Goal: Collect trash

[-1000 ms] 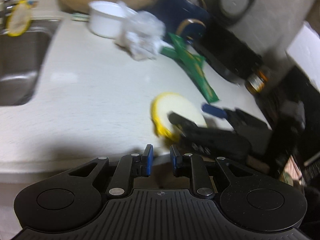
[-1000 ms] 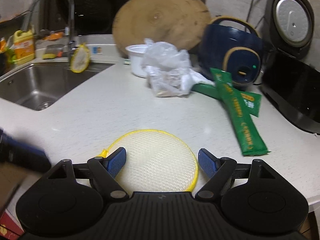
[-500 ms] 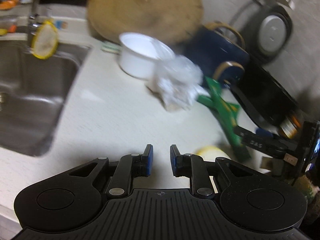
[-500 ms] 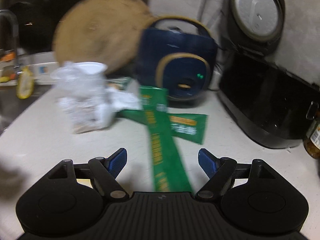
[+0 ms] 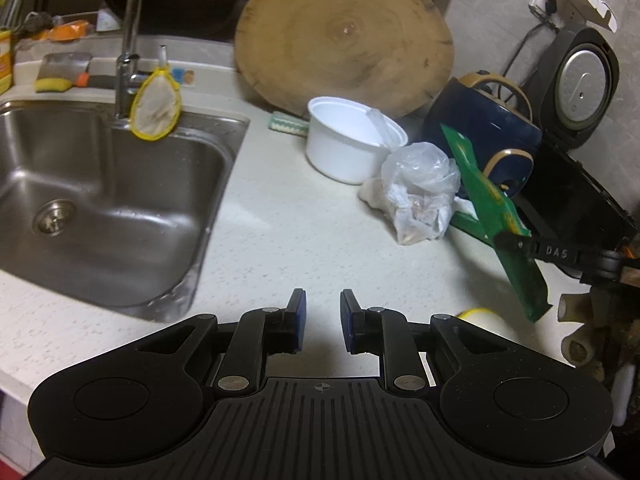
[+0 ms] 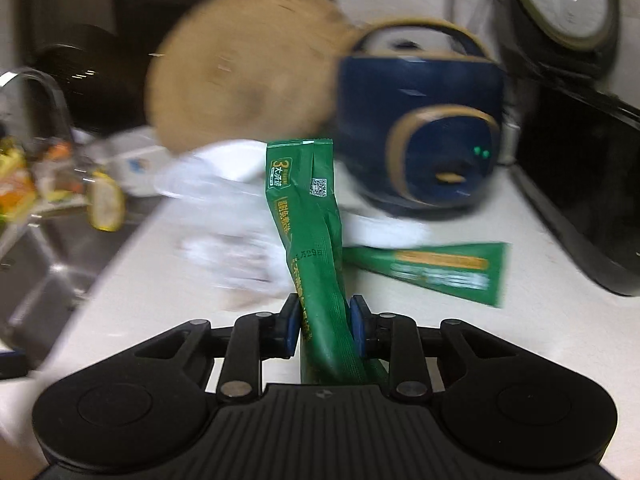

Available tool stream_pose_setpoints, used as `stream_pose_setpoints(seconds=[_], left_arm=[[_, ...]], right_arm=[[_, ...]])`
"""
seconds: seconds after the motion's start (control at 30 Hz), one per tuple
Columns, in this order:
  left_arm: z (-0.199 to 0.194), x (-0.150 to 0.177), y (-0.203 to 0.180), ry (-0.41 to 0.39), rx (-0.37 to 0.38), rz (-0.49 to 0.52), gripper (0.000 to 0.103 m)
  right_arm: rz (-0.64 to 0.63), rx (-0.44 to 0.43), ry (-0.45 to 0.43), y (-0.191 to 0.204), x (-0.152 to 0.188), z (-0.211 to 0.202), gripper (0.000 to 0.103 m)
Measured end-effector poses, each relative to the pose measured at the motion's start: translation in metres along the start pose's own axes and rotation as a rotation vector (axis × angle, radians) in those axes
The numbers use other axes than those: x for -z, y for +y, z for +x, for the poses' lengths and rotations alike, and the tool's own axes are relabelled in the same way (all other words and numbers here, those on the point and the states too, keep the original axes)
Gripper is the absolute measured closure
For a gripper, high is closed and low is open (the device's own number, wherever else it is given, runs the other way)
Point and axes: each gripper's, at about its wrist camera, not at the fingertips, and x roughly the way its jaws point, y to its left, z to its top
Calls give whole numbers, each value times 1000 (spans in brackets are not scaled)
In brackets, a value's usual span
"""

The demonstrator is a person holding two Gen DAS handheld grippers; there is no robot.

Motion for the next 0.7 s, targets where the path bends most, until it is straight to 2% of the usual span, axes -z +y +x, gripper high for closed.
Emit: stream_pose_setpoints(seconds=[0.2,0.3,0.4,0.47,0.6,0.7], left_arm=[[-13,13,18,14,1,-8,82],[-20,18,27,25,0,-15,82],[-25,20,32,23,6,-14,82],[-26,21,32,21,13,-8,82],[-22,23,27,43,32,23,82],[-17,26,21,71,57,48,82]], right_arm=[[18,-163,82,58,22,-5,77],[9,-204,118,83,38,-6,76],[21,-238,137,95,50,-13,65],[12,-229,108,96,54,-24,48],[3,-138,26,83,58,-43,42],[-13,11,-10,69,67,-50,40]])
